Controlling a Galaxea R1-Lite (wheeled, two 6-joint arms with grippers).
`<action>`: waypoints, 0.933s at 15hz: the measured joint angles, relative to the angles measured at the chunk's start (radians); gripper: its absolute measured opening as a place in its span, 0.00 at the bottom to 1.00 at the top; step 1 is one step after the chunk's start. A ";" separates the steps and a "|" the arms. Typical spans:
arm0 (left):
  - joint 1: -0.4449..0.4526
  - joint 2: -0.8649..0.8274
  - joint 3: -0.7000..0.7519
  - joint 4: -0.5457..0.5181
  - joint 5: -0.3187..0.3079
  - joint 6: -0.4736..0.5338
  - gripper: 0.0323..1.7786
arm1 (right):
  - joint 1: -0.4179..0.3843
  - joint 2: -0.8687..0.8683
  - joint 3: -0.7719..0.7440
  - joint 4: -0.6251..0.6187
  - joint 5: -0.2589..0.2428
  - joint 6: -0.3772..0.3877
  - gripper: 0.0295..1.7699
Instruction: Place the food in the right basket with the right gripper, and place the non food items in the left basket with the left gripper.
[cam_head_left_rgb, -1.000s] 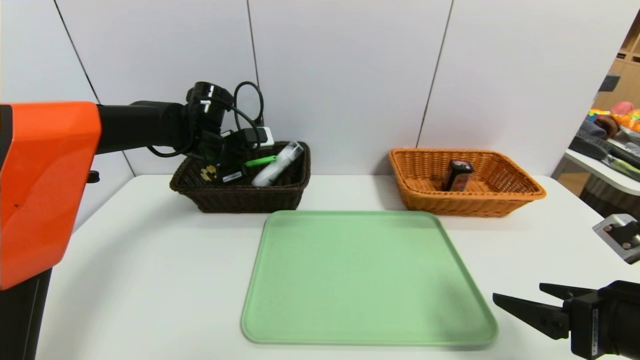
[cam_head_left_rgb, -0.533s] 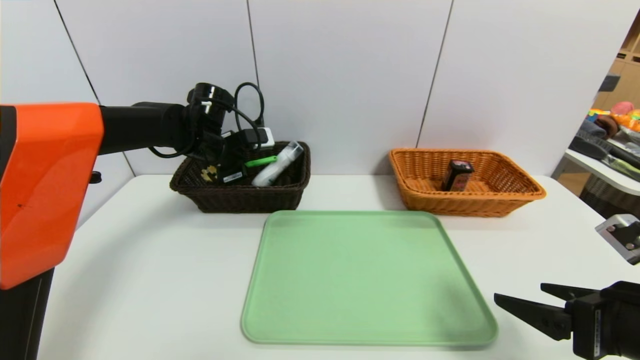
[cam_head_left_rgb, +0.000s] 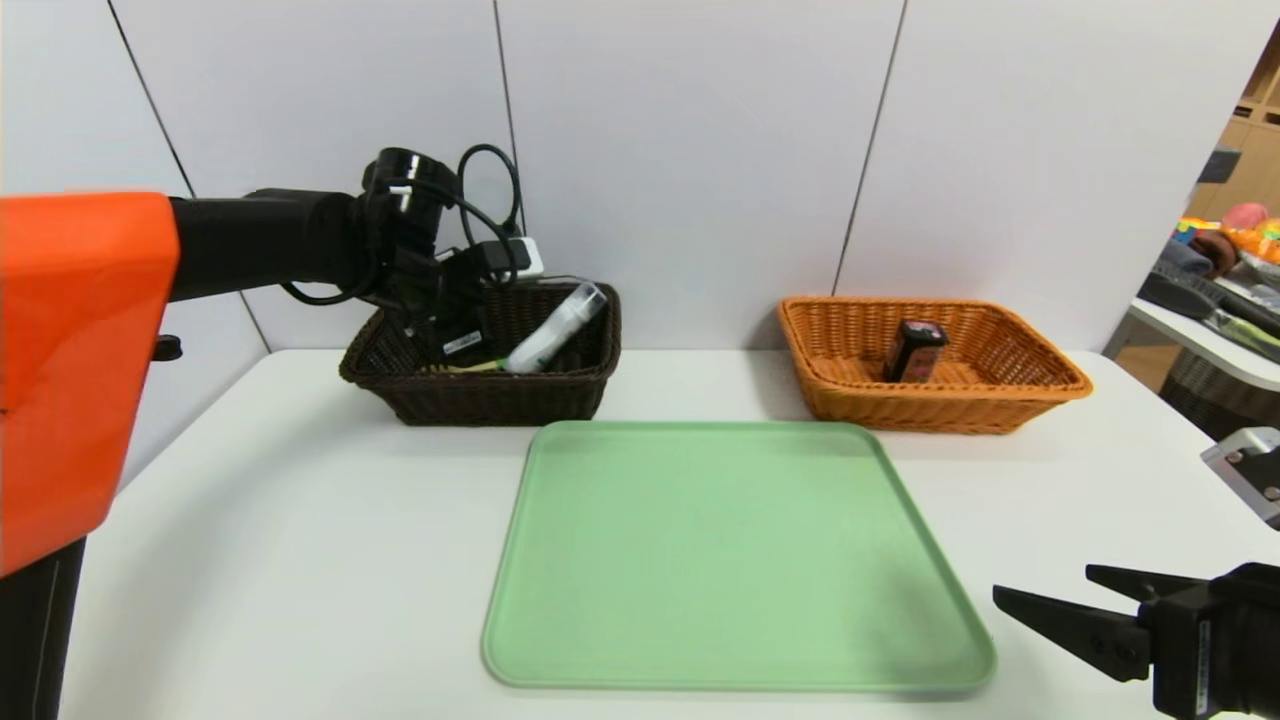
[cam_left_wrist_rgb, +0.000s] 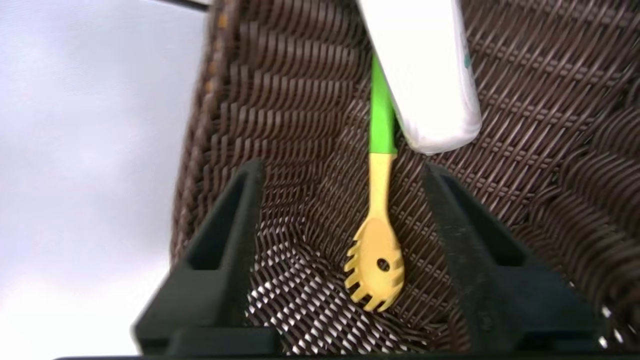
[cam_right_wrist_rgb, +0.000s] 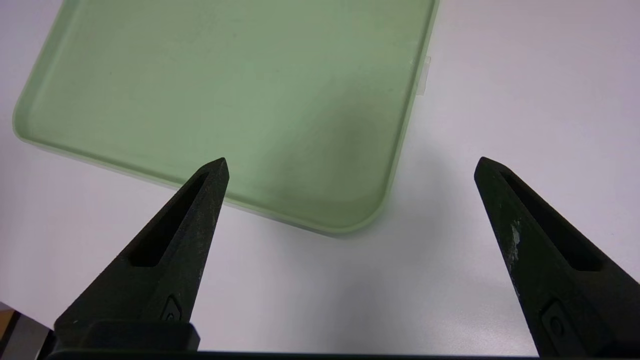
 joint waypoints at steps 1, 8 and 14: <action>0.000 -0.017 0.000 0.001 -0.001 -0.026 0.69 | -0.003 -0.007 0.000 0.000 0.001 0.000 0.96; -0.054 -0.214 0.029 0.187 -0.003 -0.504 0.85 | -0.008 -0.032 -0.008 -0.003 0.004 0.000 0.96; -0.143 -0.460 0.272 0.266 -0.001 -0.748 0.91 | -0.008 -0.068 -0.011 -0.003 0.009 -0.002 0.96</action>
